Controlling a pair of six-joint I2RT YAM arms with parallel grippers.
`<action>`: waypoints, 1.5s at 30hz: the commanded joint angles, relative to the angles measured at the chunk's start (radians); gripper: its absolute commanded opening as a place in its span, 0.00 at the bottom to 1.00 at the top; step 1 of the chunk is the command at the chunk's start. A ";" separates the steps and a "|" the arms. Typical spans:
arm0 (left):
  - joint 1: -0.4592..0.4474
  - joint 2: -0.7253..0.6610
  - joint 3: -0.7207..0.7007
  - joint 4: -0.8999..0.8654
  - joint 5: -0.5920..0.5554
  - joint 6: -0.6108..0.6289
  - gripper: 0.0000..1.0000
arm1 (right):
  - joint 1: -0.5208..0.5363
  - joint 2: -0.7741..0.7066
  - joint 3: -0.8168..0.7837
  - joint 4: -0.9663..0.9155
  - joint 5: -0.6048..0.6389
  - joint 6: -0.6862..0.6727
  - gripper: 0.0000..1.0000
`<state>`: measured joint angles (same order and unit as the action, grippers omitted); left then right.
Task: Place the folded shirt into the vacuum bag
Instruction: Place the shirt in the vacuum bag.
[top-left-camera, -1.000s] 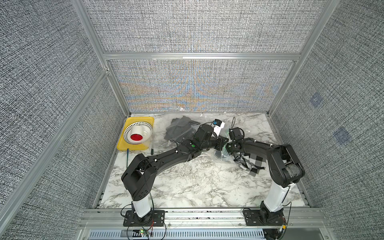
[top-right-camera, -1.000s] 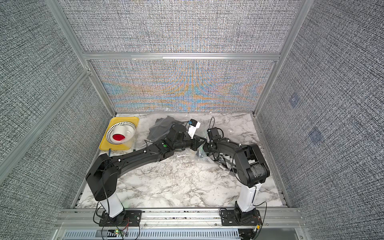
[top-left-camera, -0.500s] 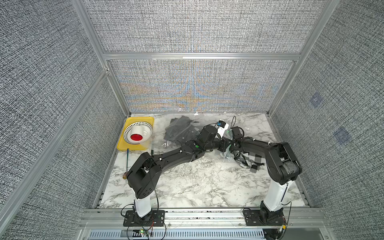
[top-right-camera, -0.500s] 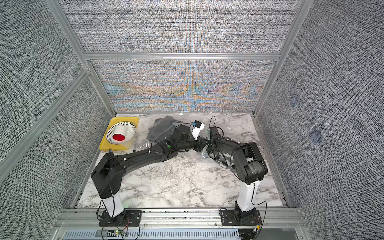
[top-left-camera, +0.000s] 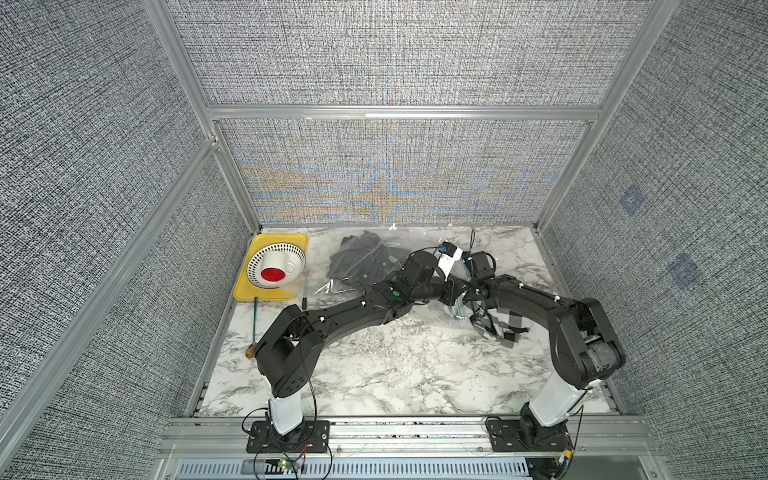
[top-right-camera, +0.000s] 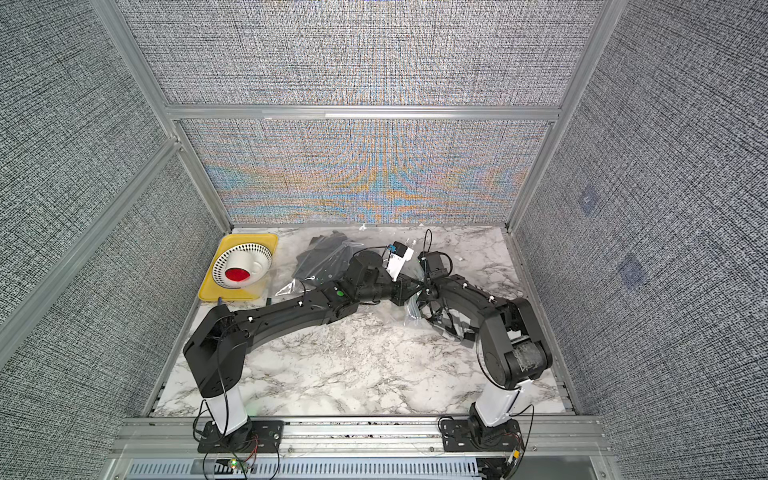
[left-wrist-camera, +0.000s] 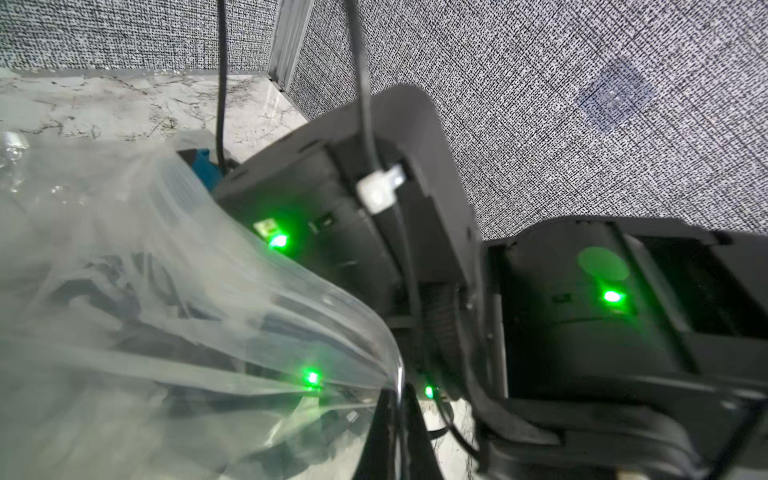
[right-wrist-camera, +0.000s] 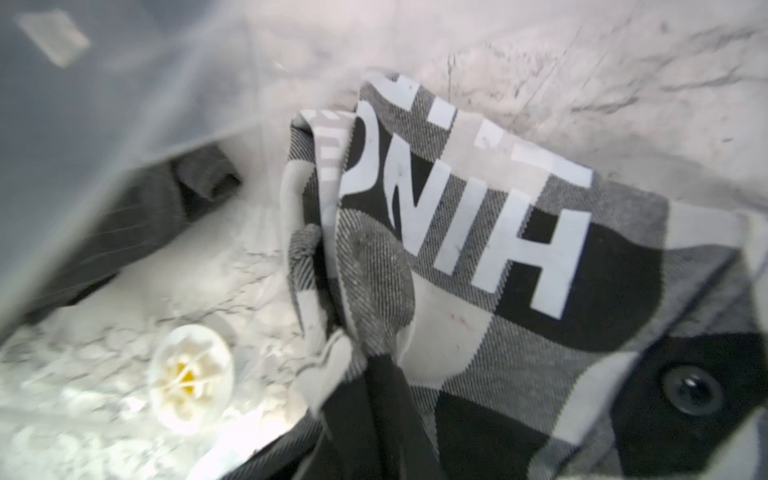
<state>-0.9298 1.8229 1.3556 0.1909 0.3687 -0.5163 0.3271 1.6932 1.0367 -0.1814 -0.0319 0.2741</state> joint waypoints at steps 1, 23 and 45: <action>-0.001 0.002 0.000 0.016 0.016 0.003 0.00 | -0.011 -0.051 -0.027 0.068 -0.052 0.006 0.00; -0.013 -0.002 -0.004 0.039 0.039 -0.004 0.00 | -0.145 -0.080 -0.197 0.546 -0.542 0.261 0.00; -0.027 0.026 0.027 0.048 0.056 -0.002 0.00 | -0.120 0.106 -0.265 0.956 -0.769 0.630 0.00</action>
<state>-0.9535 1.8439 1.3724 0.1928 0.3962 -0.5240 0.2043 1.8072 0.7509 0.7124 -0.7593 0.8413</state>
